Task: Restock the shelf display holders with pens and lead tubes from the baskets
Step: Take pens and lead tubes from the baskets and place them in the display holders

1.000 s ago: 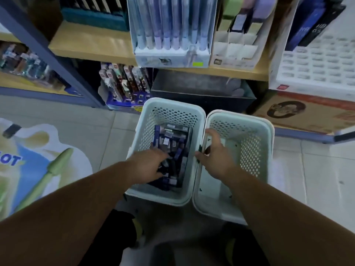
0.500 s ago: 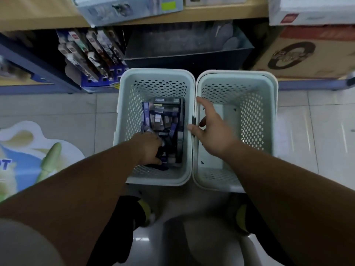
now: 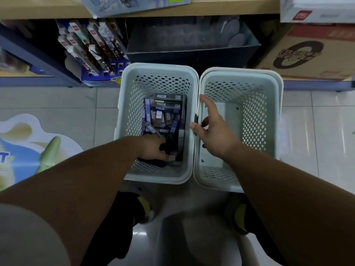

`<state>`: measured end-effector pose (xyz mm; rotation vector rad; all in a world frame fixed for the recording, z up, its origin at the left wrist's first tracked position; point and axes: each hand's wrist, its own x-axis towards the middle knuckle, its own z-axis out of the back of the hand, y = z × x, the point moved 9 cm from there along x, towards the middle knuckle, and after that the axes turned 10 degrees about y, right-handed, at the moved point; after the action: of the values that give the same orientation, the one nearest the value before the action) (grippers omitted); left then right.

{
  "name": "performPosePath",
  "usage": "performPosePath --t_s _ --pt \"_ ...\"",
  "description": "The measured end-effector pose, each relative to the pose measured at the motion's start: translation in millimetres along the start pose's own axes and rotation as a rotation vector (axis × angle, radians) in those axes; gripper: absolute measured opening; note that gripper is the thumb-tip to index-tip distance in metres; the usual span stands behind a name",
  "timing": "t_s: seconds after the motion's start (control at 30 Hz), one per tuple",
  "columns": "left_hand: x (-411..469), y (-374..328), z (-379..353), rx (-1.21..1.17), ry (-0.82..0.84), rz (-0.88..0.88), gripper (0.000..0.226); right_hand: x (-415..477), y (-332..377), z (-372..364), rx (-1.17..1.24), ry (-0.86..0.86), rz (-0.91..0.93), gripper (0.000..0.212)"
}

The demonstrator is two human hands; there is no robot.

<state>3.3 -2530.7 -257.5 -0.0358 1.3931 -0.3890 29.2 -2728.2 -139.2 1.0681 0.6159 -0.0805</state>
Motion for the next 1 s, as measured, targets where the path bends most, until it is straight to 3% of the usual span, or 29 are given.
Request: performPosePath --t_s 0.1,0.37,0.6,0.8,1.0 --pt "1 1 -2 0.004 0.004 0.006 0.128 0 1 0 -0.006 -0.006 -0.003 0.073" --pt "4 -5 -7 -0.107 -0.129 -0.064 0.081 -3 3 -1 0.004 0.001 -0.038 0.073" --pt "1 -9 -8 -0.125 -0.063 -0.047 0.074 -3 4 -2 -0.01 0.013 -0.052 0.073" --pt "-1 -20 -2 -0.111 -0.02 -0.092 0.03 -3 3 -2 -0.02 0.008 -0.06 0.074" --pt "-9 -29 1 -0.079 0.019 -0.116 0.029 -3 3 -2 -0.019 0.004 -0.05 0.074"
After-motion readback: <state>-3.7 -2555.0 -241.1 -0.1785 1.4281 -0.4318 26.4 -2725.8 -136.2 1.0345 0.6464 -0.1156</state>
